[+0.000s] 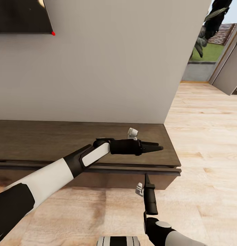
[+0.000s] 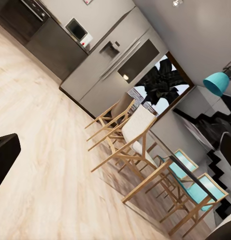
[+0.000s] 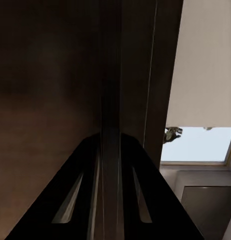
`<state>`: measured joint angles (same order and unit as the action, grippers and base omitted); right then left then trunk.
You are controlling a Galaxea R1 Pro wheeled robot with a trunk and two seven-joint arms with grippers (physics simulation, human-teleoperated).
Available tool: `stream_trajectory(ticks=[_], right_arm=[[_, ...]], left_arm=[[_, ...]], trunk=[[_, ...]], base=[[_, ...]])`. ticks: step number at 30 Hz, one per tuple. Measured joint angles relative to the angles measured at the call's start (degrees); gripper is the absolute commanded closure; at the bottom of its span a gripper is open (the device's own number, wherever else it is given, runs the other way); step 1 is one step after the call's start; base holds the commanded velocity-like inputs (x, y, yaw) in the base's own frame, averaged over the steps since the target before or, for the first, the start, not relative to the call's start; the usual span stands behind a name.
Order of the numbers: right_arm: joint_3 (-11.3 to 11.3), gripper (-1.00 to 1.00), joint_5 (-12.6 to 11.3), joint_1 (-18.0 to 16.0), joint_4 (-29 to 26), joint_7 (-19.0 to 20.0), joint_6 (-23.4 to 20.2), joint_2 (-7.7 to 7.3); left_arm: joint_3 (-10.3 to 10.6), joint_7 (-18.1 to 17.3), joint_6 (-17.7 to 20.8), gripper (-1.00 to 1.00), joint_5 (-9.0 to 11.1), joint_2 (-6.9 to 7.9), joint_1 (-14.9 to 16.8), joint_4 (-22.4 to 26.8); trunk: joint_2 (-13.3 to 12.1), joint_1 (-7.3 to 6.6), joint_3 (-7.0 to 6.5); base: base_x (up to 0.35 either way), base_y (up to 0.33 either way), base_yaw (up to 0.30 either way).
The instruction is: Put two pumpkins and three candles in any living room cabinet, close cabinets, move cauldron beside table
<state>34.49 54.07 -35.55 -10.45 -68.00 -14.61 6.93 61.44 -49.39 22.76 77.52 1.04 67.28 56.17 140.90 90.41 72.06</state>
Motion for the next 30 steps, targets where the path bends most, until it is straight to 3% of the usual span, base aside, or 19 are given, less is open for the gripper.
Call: stream_trajectory(ticks=[11,19,24,30], right_arm=[[-0.03,1.0,0.0,-0.02,-0.01,0.08,0.06,0.09],[-2.56,1.0,-0.5,-0.03,0.04,-0.38,-0.05,0.22],[-2.59,1.0,-2.27,-0.07,1.11,-2.1,-0.04,0.22],[-3.38,1.0,-0.52,-0.06,2.77,-3.84,-0.09,0.25]], left_arm=[[0.0,0.26,0.0,-1.0,0.0,-0.16,-0.02,-0.03],[-0.01,0.27,0.01,-1.0,0.0,-0.15,-0.03,-0.17],[-0.01,0.28,0.0,-1.0,-0.01,-0.14,-0.05,-0.16],[-0.01,0.24,0.0,-1.0,0.0,-0.07,-0.04,-0.17]], trunk=[[0.0,0.0,0.0],[0.0,0.0,0.0],[0.0,0.0,-0.01],[0.0,0.0,-0.01]], base=[[-0.232,0.007,0.0],[-0.312,0.083,0.0],[-0.304,0.081,0.0],[-0.263,0.011,0.0]])
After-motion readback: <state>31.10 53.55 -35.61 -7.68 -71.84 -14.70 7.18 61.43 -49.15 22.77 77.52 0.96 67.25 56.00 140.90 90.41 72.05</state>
